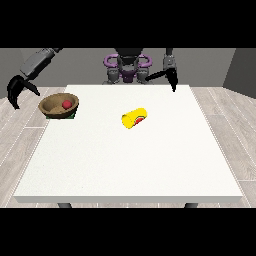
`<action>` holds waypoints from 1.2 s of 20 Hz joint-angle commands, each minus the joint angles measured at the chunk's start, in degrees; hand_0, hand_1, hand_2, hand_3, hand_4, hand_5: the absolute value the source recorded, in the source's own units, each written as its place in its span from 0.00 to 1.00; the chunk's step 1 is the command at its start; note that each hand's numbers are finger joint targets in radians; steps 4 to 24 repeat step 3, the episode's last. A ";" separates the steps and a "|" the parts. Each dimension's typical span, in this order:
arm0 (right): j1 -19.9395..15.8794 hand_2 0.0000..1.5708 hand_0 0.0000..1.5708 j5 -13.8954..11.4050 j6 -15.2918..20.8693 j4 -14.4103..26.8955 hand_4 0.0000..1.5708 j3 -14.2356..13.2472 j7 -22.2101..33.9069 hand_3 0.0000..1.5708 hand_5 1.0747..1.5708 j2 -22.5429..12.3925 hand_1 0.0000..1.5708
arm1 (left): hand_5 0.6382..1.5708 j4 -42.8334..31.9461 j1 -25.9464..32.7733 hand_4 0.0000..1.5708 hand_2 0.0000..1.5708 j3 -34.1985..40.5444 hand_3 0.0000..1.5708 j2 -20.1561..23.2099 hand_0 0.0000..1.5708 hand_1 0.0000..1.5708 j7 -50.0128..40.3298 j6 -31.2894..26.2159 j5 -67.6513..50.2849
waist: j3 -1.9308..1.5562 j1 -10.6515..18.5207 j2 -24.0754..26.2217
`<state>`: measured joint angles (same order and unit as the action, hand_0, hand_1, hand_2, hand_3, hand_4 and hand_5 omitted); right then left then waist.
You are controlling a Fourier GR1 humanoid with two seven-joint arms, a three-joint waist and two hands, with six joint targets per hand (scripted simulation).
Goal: Pick the cup and pour the ball into the bowl, then pick the bowl and place it on the pad
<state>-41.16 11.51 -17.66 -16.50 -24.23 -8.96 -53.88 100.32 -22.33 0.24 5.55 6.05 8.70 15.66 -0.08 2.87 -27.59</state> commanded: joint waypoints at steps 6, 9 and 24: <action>-2.38 0.12 0.00 3.03 -9.62 -0.30 0.00 -1.96 6.45 0.18 0.86 -6.06 0.00 | 1.00 -3.34 3.05 0.00 0.00 0.18 0.00 -0.30 0.00 0.00 0.28 -0.93 -0.94 | 0.10 -1.46 7.06; -2.38 0.12 0.00 3.03 -9.62 -0.30 0.00 -1.96 6.45 0.18 0.86 -6.06 0.00 | 1.00 -3.34 3.05 0.00 0.00 0.18 0.00 -0.30 0.00 0.00 0.28 -0.93 -0.94 | 0.10 -1.46 7.06; -2.38 0.12 0.00 3.03 -9.62 -0.30 0.00 -1.96 6.45 0.18 0.86 -6.06 0.00 | 1.00 -3.34 3.05 0.00 0.00 0.18 0.00 -0.30 0.00 0.00 0.28 -0.93 -0.94 | 0.10 -1.46 7.06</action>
